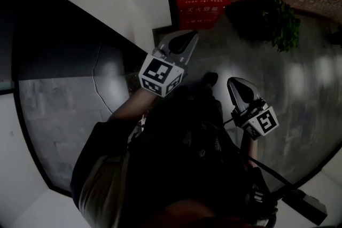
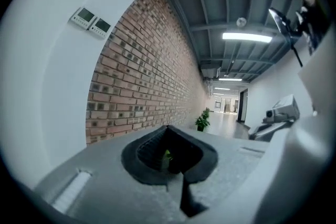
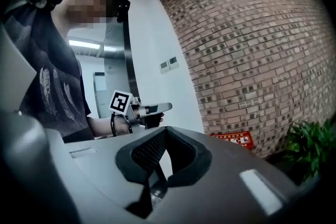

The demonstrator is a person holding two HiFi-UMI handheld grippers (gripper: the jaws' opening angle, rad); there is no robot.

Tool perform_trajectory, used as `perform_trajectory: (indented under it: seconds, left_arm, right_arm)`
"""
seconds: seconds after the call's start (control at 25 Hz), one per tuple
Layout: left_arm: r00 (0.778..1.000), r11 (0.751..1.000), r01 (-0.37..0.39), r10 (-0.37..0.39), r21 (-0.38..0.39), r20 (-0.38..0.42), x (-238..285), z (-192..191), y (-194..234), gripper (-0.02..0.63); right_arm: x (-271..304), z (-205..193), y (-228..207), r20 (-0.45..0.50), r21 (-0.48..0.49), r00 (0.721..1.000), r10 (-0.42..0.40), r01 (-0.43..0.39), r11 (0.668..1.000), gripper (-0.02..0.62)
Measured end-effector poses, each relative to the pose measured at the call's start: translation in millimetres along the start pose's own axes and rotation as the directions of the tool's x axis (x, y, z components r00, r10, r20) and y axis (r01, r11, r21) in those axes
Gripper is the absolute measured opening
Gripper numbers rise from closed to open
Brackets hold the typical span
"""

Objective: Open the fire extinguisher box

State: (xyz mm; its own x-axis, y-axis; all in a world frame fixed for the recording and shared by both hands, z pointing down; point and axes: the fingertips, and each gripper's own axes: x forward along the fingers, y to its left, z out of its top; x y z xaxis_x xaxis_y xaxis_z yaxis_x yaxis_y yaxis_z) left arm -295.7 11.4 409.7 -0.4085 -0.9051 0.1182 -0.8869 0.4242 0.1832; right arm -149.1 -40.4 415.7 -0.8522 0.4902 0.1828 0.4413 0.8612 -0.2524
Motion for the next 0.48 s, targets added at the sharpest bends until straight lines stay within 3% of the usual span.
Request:
perform_trajectory:
  seconds: [0.12,0.24,0.48]
  left_arm:
    - [1.000,0.997,-0.008,0.009,0.076,-0.014,24,-5,9,-0.005]
    - [0.999,0.991,-0.025,0.029,0.135,-0.021,57,2,17,-0.005]
    - [0.980,0.978,-0.192,0.195,0.082,-0.035,141,7,51,-0.005]
  right_arm:
    - [22,-5,-39,-0.070,-0.130,0.998,0.005,-0.014,0.991,0.000]
    - [37,2,-86,-0.090,-0.181,0.995,0.032,-0.048,0.982,0.000]
    - [53,41,-186,-0.110,-0.224,0.984,0.143,-0.164,0.961,0.000]
